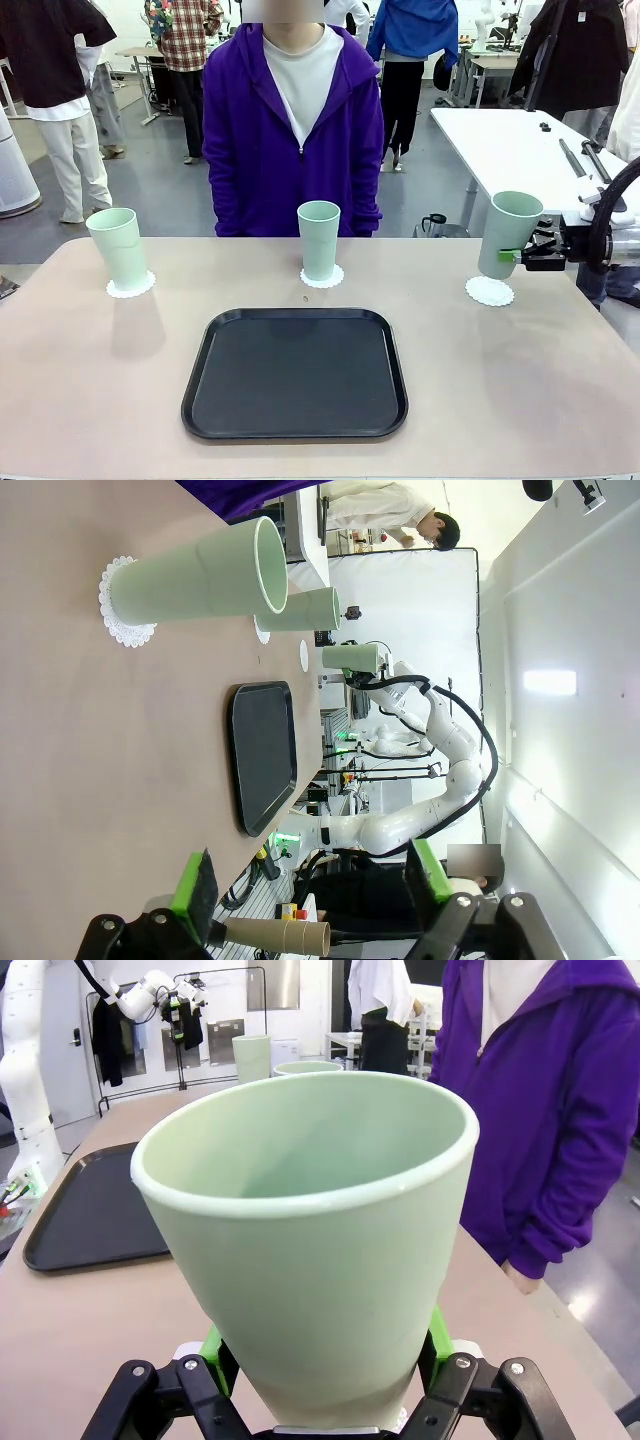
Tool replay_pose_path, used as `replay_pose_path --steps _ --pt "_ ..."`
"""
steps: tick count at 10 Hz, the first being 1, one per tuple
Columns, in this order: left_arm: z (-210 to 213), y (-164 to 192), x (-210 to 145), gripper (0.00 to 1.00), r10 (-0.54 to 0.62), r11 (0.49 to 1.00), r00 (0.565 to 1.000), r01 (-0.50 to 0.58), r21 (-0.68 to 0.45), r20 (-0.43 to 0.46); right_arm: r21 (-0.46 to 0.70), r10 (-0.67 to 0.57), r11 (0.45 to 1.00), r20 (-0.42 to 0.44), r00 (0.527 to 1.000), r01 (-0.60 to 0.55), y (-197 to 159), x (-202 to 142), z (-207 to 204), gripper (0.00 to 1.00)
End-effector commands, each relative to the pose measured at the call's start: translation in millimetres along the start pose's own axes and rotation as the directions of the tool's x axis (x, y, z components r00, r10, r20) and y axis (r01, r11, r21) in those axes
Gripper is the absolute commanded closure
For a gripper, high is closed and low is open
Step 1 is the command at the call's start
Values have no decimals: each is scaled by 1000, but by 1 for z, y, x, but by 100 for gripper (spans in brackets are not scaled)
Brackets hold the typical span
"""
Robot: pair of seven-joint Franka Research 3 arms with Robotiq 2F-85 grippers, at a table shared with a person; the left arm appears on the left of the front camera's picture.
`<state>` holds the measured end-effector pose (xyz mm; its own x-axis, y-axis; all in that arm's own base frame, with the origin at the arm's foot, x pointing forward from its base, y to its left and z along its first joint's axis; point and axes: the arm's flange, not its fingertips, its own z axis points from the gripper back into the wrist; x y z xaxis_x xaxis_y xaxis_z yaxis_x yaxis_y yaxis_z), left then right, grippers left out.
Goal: Place coasters on the table and set cups on them.
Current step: Take one Reusable plastic cup from the Flat Tray and place it on a coaster set by the human.
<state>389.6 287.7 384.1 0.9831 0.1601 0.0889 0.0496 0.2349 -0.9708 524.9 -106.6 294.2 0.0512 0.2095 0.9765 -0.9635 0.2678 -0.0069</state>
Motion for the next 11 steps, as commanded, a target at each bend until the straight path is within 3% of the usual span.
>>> replay_pose_path --steps 1,11 --pt "1 -2 -2 0 -3 1000 1000 3 -3 3 15 -16 1000 -18 1000 17 -12 -8 -1 16" --pt "1 -2 -2 0 -3 1000 1000 3 -3 3 2 -175 985 -49 983 175 -33 -40 -11 16"
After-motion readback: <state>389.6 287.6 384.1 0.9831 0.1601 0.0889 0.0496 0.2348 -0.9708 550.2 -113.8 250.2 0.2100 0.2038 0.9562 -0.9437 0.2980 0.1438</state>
